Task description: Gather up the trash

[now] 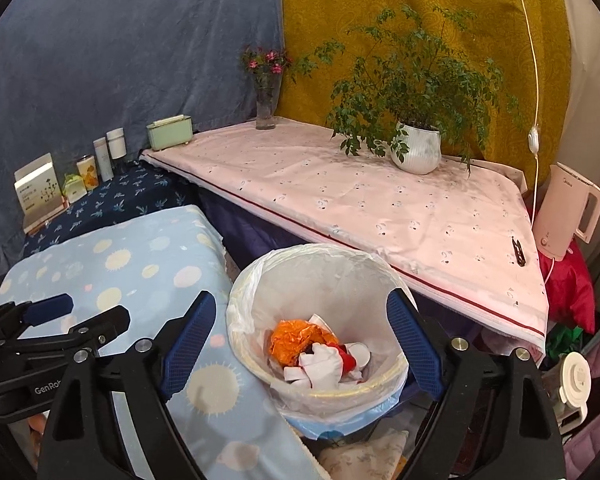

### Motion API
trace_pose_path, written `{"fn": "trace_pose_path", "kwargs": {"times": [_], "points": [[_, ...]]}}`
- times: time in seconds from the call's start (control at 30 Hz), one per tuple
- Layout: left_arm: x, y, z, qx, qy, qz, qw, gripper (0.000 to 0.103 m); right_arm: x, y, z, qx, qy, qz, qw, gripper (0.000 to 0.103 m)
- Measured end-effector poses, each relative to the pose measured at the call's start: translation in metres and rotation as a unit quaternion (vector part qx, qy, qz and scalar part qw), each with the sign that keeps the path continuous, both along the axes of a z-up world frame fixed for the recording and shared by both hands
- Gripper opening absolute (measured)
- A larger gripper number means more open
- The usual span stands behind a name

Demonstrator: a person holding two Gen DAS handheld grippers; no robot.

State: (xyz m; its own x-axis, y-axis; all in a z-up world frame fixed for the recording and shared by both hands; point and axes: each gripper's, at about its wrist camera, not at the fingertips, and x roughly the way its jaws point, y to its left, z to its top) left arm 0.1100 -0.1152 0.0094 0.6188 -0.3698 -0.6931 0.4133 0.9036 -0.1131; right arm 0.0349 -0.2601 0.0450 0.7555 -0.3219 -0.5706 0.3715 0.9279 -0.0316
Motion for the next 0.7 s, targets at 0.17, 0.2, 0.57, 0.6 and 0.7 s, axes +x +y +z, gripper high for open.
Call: {"fn": "trace_pose_path", "kwargs": {"times": [0.17,0.2,0.57,0.6,0.7], "points": [[-0.007,0.006,-0.005,0.008,0.001,0.005,1.0000,0.086,-0.005,0.006,-0.004,-0.004,0.016,0.007,1.000,0.085],[-0.008,0.007,-0.006,0.008,0.005,0.007,0.9999,0.087,-0.006,0.007,-0.004,-0.004,0.017,0.008,1.000,0.086],[-0.019,0.009,-0.013,0.014,0.012,0.021,0.9996,0.091,-0.019,-0.002,-0.013,0.002,0.025,-0.001,1.000,0.096],[-0.020,0.008,-0.014,0.016,0.010,0.021,0.9996,0.091,-0.020,-0.002,-0.015,0.002,0.028,-0.001,1.000,0.096],[-0.023,0.006,-0.014,0.019,0.010,0.021,0.9996,0.093,-0.023,-0.004,-0.016,0.002,0.031,-0.001,1.000,0.096]]}}
